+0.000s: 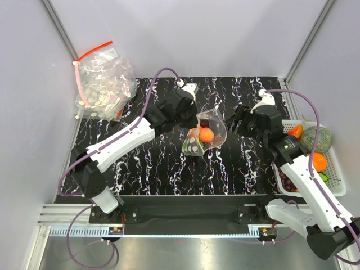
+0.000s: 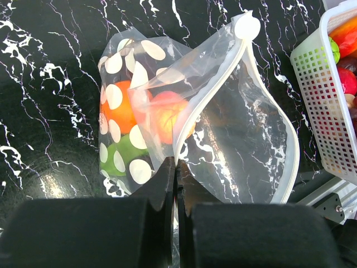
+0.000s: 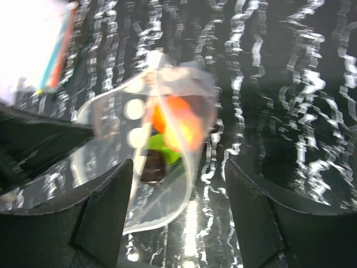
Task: Place the food in the zip-top bag and seal the zipper
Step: Pick up the fake fruit from the bin.
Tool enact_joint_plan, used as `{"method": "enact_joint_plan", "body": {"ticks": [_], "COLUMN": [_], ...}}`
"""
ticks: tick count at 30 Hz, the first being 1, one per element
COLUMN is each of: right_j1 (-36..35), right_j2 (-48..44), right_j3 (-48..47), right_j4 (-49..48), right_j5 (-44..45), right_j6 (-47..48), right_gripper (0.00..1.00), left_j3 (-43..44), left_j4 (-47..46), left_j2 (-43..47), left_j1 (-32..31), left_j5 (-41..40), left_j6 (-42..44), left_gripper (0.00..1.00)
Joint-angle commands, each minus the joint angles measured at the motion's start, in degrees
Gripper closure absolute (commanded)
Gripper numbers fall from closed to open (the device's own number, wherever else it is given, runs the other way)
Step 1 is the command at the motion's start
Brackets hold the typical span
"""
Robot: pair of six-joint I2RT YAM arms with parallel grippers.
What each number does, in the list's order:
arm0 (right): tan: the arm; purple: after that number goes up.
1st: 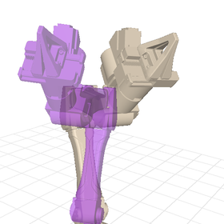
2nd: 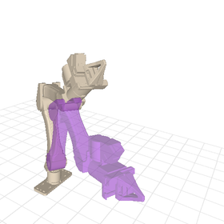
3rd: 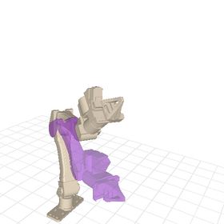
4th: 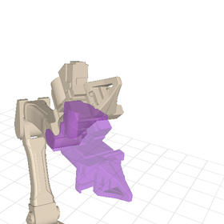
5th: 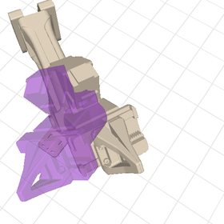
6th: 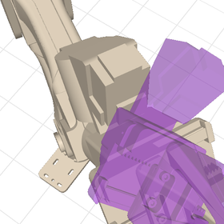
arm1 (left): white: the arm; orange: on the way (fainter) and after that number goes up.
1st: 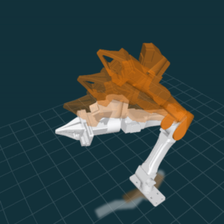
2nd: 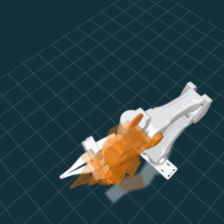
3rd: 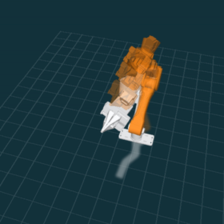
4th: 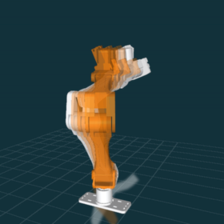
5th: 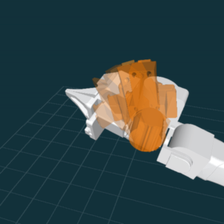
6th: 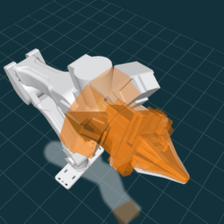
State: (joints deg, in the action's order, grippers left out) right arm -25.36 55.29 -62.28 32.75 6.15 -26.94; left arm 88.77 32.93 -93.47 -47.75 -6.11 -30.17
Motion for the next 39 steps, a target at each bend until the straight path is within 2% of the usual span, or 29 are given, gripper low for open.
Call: {"method": "enact_joint_plan", "body": {"ticks": [1,7,8,10,18,22,24,26,30,35,39], "right_j1": [-0.3,-0.3,-0.39,-0.3,-0.3,0.14,2.07,5.22,17.24,21.15,21.23], "right_j2": [-0.97,-1.5,-2.28,-3.25,-6.86,-4.41,-3.61,-4.13,-8.35,-9.06,-6.17], "right_j3": [0.15,-1.0,-1.0,-0.83,-0.03,-1.44,-1.0,-0.04,5.84,6.73,6.74], "right_j4": [3.27,12.24,14.16,15.67,20.06,31.1,33.42,33.61,26.23,27.45,31.13], "right_j5": [9.12,24.59,27.65,29.96,36.29,44.8,49.03,48.35,42.02,37.01,37.79], "right_j6": [-2.06,-7.33,-9.08,-10.5,-14.89,-20.07,-21.48,-22.46,-18.5,-25.88,-32.64], "right_gripper": [0.26,0.18,0.11,0.04,0.0,0.0,0.0,0.0,0.0,0.0,0.0], "left_j3": [1.41,0.09,-0.18,-0.35,-1.41,-1.58,-1.67,-1.5,-1.15,-1.06,-1.23], "left_j4": [-1.55,-2.08,-2.16,-2.25,-2.08,-2.17,-2.34,-2.52,-1.99,-1.64,-1.64], "left_j2": [2.68,3.38,3.38,3.47,3.82,3.91,3.74,3.3,2.77,3.12,3.56], "left_j1": [-0.24,-0.24,-0.24,-0.24,-0.33,-0.42,-0.42,-0.5,-0.86,-1.65,-1.91], "left_j5": [-1.1,-0.92,-0.84,-0.66,0.22,0.31,0.57,1.1,2.15,1.8,1.98], "left_j6": [0.99,0.64,0.64,0.73,0.2,0.29,0.29,0.29,0.47,0.55,0.47], "left_gripper": [1.0,1.0,1.0,1.0,1.0,1.0,1.0,1.0,1.0,1.0,1.0]}}
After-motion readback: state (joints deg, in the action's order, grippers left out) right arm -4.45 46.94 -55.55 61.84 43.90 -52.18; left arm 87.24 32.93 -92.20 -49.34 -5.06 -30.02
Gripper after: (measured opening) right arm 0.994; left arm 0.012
